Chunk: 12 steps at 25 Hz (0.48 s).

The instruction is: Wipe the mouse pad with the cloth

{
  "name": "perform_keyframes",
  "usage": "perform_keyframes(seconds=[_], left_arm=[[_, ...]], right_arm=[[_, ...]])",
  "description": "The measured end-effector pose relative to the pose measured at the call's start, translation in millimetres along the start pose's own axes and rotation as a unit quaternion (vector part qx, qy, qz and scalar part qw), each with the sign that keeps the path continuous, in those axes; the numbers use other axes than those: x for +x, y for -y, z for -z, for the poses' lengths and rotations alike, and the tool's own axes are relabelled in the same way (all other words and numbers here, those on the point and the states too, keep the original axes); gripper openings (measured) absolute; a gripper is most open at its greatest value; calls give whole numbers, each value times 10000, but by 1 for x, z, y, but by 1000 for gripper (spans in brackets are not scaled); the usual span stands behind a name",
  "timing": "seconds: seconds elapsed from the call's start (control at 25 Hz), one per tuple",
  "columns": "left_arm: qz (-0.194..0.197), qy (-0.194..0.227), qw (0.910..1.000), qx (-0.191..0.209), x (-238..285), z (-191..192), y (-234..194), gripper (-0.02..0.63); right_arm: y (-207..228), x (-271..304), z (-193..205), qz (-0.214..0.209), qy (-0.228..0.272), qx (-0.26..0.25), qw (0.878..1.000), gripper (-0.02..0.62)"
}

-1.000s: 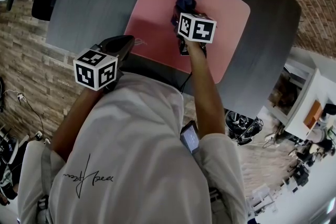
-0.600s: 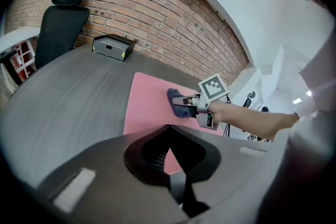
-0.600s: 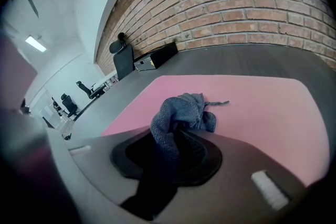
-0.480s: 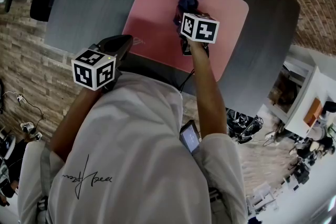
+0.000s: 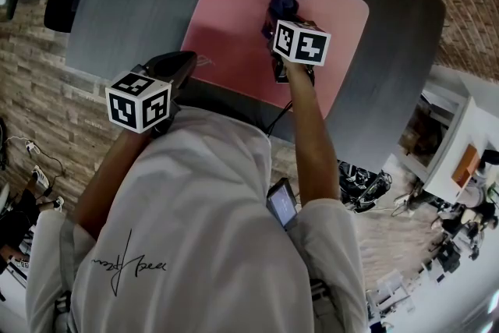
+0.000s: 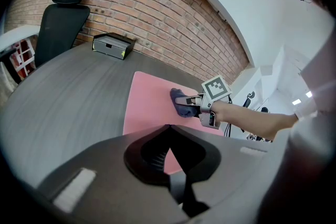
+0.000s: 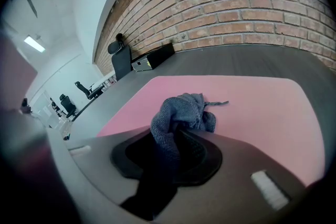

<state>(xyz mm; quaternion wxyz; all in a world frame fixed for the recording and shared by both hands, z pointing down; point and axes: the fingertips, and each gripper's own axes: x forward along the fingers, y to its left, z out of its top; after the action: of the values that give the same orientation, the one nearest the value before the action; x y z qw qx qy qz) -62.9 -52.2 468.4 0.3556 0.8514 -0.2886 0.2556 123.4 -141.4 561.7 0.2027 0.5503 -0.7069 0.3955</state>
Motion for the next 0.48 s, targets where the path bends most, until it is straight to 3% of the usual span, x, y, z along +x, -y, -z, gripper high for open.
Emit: perform_keyframes(seconds=[0.48], left_arm=[[34, -28, 10000, -5, 2, 1, 1, 12]], right_arm=[[14, -8, 2, -35, 45, 202, 9998, 98]])
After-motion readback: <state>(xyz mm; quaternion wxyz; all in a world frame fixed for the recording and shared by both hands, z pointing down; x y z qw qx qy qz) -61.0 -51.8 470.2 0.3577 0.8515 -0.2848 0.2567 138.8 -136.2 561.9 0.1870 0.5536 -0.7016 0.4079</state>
